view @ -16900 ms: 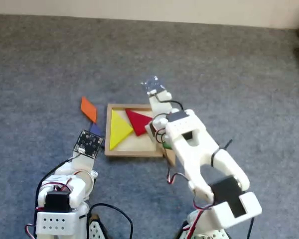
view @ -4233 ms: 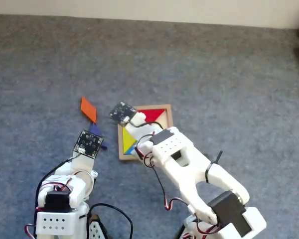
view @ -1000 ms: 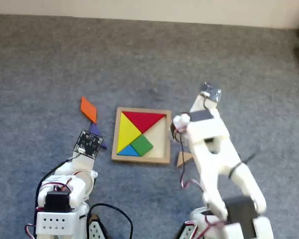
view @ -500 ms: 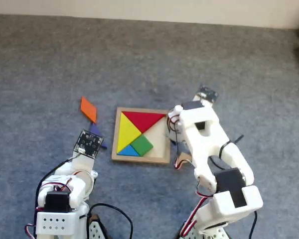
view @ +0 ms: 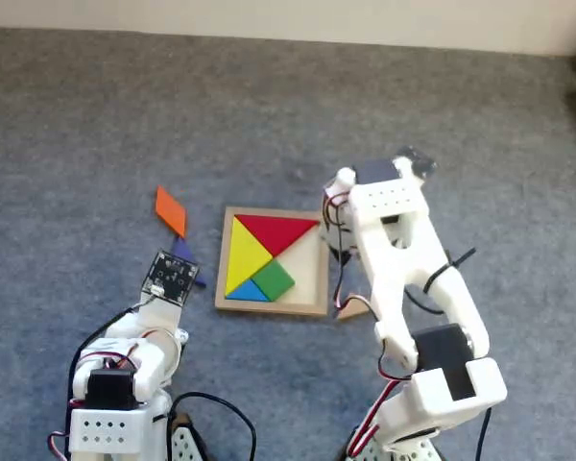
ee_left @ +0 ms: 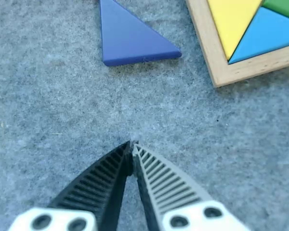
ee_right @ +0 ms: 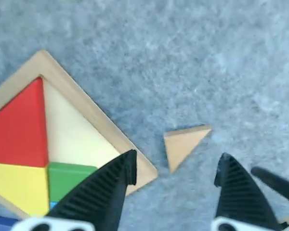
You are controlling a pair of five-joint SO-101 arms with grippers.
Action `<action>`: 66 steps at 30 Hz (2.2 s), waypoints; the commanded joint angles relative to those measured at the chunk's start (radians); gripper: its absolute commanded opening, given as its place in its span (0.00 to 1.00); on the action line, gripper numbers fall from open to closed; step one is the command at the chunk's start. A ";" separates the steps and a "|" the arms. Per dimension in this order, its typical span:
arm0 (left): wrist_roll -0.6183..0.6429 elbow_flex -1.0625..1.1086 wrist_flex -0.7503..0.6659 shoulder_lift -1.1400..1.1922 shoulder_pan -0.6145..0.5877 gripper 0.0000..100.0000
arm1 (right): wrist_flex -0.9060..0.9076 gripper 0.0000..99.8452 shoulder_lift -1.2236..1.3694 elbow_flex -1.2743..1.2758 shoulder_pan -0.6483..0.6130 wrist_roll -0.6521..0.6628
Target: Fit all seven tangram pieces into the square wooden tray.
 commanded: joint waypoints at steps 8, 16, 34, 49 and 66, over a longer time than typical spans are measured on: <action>0.011 0.021 0.005 -0.035 -0.010 0.00 | -0.262 0.26 -0.008 0.219 -0.015 -0.054; 0.011 0.021 0.005 -0.035 -0.010 0.00 | -0.283 0.26 -0.007 0.251 -0.013 -0.052; 0.011 0.021 0.005 -0.035 -0.010 0.00 | -0.125 0.26 0.209 0.087 -0.013 -0.057; 0.011 0.021 0.005 -0.035 -0.010 0.00 | -0.056 0.24 0.208 0.076 -0.012 -0.051; 0.011 0.021 0.005 -0.035 -0.010 0.00 | -0.090 0.01 0.203 0.073 0.010 -0.008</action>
